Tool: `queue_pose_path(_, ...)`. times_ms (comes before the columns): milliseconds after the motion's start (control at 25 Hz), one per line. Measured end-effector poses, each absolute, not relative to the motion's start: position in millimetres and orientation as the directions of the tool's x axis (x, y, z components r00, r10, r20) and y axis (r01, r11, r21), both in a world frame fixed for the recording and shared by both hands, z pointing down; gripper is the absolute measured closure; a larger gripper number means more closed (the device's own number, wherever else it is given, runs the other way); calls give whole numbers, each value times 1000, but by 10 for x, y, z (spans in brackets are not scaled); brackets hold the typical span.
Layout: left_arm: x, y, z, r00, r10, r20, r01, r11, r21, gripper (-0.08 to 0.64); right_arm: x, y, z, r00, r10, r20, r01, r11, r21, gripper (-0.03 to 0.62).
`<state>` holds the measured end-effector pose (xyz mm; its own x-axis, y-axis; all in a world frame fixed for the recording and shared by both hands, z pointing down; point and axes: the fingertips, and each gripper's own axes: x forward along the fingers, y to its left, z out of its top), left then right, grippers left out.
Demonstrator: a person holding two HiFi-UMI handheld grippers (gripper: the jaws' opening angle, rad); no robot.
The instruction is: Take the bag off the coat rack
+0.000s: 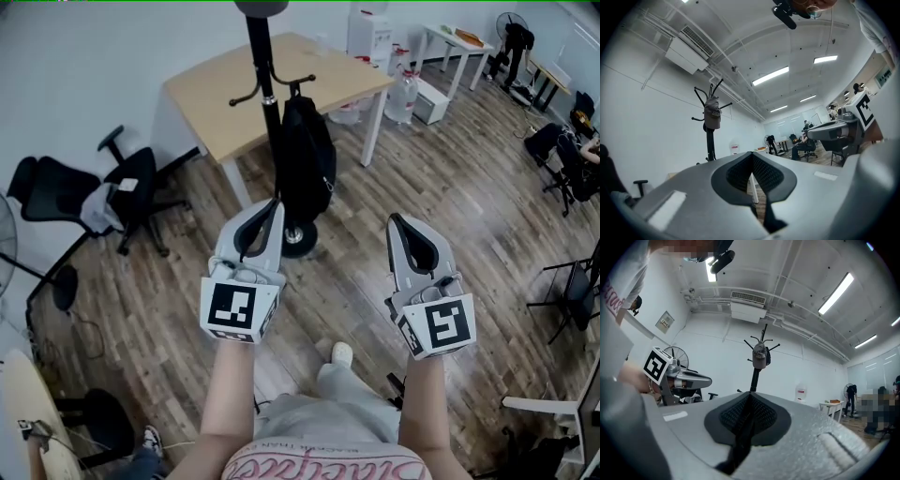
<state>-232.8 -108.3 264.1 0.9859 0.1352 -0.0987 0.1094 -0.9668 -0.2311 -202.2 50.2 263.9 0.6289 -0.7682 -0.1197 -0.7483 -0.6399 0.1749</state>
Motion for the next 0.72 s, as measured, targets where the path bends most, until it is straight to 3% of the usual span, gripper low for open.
queue_pose_path(720,-1433,-1013,2629,994,21,-107,-2,-978,-207,546,-868,665,2638,533,-838,-111,-819,-545,179,591)
